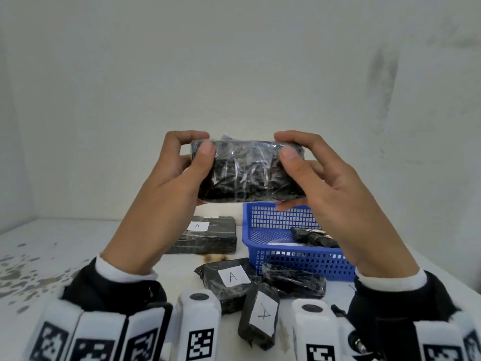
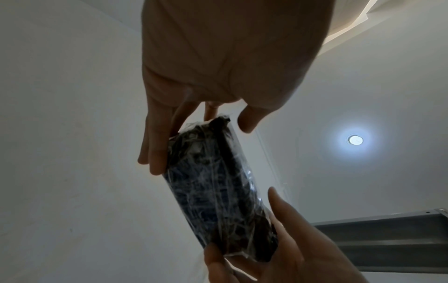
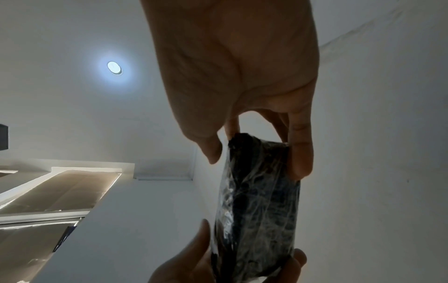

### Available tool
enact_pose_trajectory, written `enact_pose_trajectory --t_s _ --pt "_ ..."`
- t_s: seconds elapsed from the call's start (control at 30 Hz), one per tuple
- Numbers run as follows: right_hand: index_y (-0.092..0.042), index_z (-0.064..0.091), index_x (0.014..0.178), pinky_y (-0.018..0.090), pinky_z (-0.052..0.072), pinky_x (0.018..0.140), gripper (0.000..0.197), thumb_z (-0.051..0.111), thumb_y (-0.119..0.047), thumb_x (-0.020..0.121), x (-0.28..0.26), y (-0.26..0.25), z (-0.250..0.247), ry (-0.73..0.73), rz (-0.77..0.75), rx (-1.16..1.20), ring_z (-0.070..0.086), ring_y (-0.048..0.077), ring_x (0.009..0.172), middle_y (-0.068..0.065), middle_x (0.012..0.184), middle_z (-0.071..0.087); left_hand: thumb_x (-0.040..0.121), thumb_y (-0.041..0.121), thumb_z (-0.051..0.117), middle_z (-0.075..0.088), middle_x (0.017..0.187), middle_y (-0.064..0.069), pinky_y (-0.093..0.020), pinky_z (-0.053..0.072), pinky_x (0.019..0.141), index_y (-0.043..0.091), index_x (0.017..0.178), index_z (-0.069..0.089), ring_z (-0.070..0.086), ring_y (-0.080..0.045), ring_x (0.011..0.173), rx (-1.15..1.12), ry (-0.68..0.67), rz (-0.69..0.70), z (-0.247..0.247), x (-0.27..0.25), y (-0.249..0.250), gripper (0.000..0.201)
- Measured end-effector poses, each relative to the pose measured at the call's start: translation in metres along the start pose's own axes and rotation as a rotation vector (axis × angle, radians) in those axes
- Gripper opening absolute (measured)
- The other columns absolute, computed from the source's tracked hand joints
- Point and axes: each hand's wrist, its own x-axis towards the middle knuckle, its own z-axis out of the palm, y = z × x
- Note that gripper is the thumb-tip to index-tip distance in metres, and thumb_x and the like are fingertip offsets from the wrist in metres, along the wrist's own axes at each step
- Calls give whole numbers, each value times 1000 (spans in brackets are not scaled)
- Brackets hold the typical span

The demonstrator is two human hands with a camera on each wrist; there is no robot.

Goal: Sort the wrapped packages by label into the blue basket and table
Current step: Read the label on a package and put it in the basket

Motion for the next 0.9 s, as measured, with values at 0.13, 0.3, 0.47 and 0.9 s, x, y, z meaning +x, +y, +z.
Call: enact_pose_trajectory --t_s 0.13,0.3,0.47,0.9 --pt "-42 66 110 30 61 69 27 57 -53 87 0 -1 -1 5 6 26 71 19 80 -4 96 71 90 53 56 71 83 15 -45 52 93 36 110 53 67 -3 73 -18 -24 0 -1 -2 3 27" --pt "-41 62 99 39 63 63 18 58 -54 88 -2 -6 3 19 46 -7 62 38 74 -4 81 63 73 59 57 68 97 10 -40 52 85 39 112 51 70 -7 76 8 -45 -1 1 -3 3 44" --pt "-43 58 99 52 57 66 23 62 -59 82 -5 -12 5 45 35 -43 61 49 83 -8 82 65 63 75 68 68 104 10 -47 52 91 43 112 43 72 -19 87 85 -56 -6 3 -4 3 63" --pt "-62 27 142 31 51 97 88 79 -53 72 -2 -2 -1 16 -74 69 70 10 106 -3 138 59 52 52 75 54 138 23 -44 57 83 37 143 40 69 -5 102 -76 -41 28 -4 -3 2 99"
